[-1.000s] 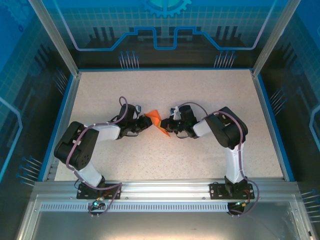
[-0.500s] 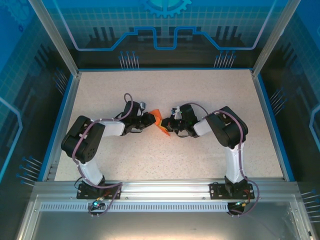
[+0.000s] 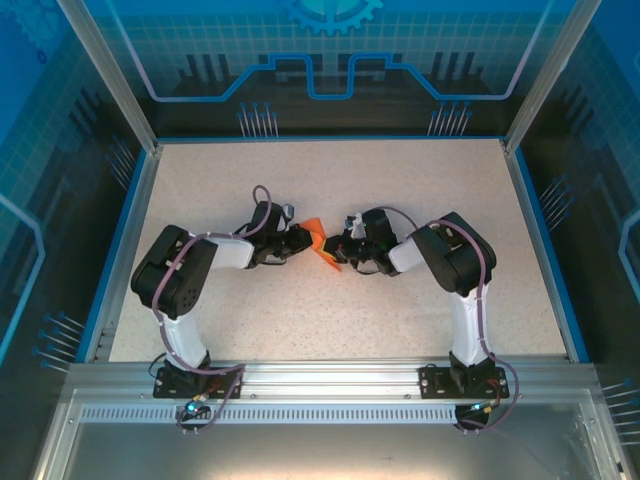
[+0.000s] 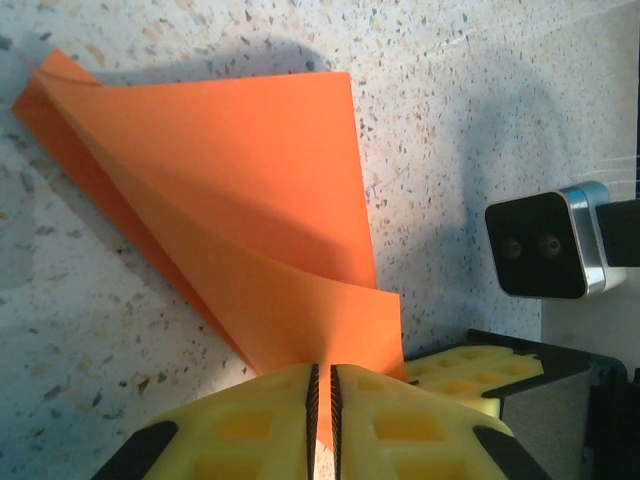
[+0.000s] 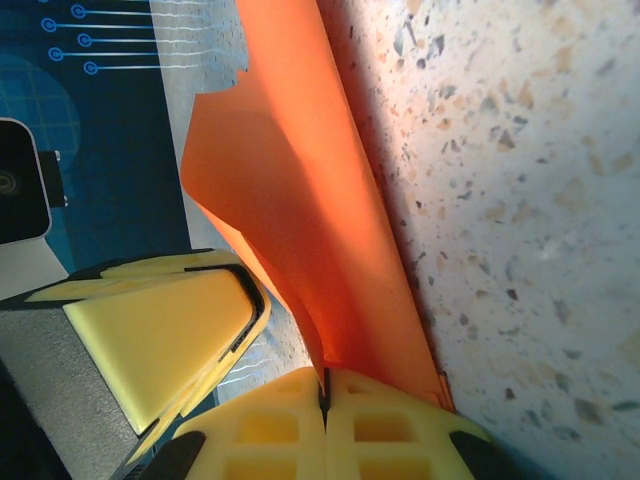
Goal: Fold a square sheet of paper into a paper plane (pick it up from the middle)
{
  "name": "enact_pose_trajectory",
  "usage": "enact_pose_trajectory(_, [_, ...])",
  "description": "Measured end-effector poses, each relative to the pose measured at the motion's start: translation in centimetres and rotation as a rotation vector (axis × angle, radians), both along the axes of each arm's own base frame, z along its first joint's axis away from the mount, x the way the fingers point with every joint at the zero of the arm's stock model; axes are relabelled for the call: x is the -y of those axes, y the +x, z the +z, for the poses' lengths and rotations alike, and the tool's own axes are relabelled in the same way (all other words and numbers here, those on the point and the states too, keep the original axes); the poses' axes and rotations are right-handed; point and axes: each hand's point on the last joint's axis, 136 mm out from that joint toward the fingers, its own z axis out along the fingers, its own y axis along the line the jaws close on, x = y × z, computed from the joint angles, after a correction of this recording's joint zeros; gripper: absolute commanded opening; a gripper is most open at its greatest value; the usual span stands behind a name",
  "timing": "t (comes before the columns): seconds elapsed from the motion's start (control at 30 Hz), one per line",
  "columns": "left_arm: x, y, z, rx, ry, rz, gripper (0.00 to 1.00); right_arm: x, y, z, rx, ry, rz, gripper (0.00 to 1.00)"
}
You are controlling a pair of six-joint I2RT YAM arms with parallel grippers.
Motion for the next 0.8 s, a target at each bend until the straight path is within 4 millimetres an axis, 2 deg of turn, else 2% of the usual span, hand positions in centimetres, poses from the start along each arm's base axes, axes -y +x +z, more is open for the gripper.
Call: enact_pose_trajectory(0.8, [0.3, 0.8, -1.0, -0.007, 0.022, -0.017, 0.14, 0.0, 0.0, -0.1, 0.000, -0.001, 0.002, 0.00])
